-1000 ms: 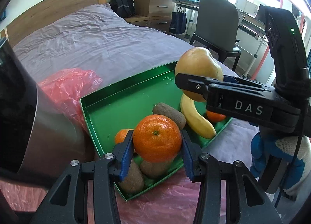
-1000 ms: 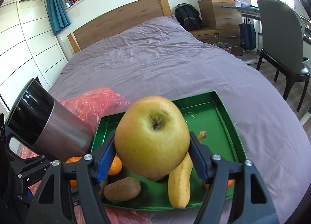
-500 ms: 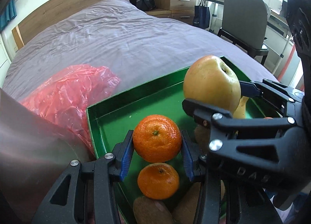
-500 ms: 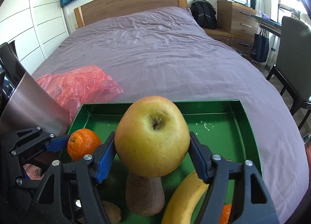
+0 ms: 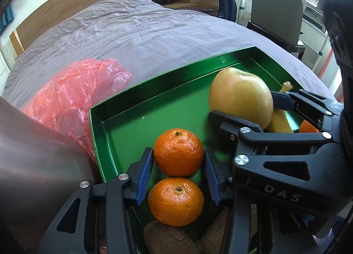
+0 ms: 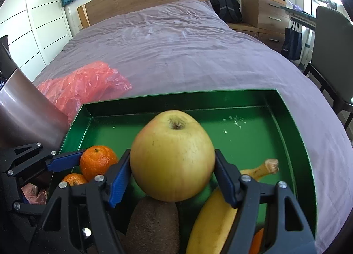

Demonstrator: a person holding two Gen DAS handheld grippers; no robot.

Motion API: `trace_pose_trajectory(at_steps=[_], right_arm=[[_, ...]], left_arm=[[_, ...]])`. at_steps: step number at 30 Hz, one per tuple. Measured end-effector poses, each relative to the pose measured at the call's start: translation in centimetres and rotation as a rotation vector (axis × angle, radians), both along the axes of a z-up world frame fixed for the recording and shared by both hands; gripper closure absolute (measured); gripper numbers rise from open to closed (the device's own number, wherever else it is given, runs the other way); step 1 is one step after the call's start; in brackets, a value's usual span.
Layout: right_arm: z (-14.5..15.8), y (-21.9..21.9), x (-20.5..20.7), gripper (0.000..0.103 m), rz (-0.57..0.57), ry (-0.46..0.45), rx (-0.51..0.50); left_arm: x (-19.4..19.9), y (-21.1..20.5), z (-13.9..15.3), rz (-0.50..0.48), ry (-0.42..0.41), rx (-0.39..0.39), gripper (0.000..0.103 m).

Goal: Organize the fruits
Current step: 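Withdraw both tools from the tray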

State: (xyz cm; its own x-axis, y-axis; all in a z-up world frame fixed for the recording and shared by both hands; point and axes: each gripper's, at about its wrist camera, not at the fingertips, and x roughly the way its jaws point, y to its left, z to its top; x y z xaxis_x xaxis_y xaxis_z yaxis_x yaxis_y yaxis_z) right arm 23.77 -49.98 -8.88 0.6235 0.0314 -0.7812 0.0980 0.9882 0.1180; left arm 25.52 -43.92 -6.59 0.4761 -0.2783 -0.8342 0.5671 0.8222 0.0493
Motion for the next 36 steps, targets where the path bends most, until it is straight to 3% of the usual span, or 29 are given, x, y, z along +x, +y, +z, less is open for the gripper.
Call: trace_pose_trajectory(at_steps=[7,17,23,30,36], right_arm=[[1.0,-0.2,-1.3,0.007,-0.031,0.008,0.007],[3.5,0.5,-3.8,0.006,-0.029,0.04,-0.01],[5.8,0.6,-6.5,0.001,-0.086,0.033,-0.007],[13.1,1.6,-12.3,0.0,-0.122,-0.071,0.006],[19.9,3.4,-17.8,0.0,-0.123,-0.193,0.007]], left_arm=[[-1.6,0.4,1.8,-0.009,-0.021,0.005,0.048],[-5.6,3.0,5.9,-0.023,-0.038,-0.03,0.045],[-9.0,5.8,9.0,-0.035,-0.062,-0.047,0.045],[-14.1,12.4,14.3,-0.014,-0.14,-0.096,0.041],[-18.2,21.3,17.7,0.069,-0.205,-0.156,0.033]])
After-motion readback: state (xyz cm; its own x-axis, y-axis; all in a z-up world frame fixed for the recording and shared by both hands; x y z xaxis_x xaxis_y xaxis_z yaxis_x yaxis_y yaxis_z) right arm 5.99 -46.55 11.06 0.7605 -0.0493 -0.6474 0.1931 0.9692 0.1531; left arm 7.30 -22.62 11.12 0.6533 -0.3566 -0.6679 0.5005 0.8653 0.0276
